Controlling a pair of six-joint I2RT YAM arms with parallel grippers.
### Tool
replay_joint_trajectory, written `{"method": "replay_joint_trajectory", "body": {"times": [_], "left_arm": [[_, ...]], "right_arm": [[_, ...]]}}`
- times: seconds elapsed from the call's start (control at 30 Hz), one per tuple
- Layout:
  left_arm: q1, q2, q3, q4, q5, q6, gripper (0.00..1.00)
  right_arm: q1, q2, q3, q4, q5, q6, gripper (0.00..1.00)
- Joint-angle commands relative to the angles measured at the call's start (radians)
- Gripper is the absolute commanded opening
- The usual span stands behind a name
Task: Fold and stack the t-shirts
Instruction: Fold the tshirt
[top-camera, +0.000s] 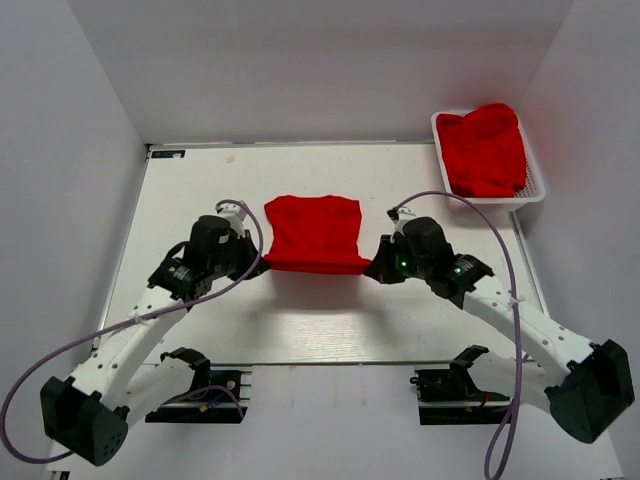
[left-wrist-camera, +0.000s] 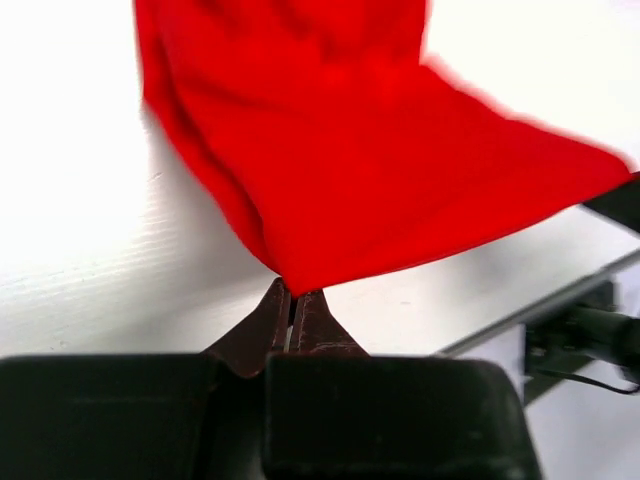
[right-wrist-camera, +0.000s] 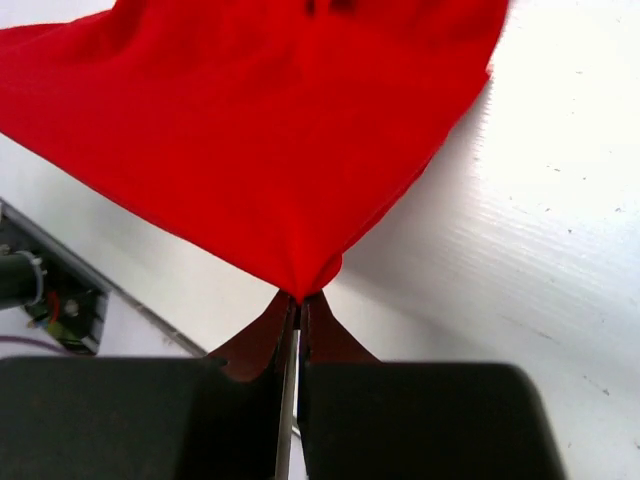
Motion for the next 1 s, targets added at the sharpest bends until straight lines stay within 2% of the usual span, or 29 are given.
{"method": "replay_joint_trajectory", "body": {"times": [0.0,0.1,0.27,0.8,0.97], "left_arm": [[0.010,-0.046,0.071,-0.128,-0.048,-0.021,0.00],[0.010,-0.015,0.119,-0.128,-0.083,-0.036,0.00],[0.010,0.066,0.185,-0.118,-0.161,-0.062,0.00],[0.028,0.403,0.432,-0.162,-0.351,-0.139,0.00],[0.048,0.488,0.510,-0.162,-0.410,-0.139,0.00]], "right_arm": [[-0.007,-0.058,0.015,-0.136,0.042,0.020,0.00],[-0.009,-0.075,0.068,-0.133,0.064,0.019,0.00],[-0.012,-0.014,0.180,-0.130,0.138,-0.009,0.00],[-0.056,0.376,0.516,-0.104,0.225,-0.110,0.00],[-0.093,0.472,0.604,-0.094,0.185,-0.130,0.00]]}}
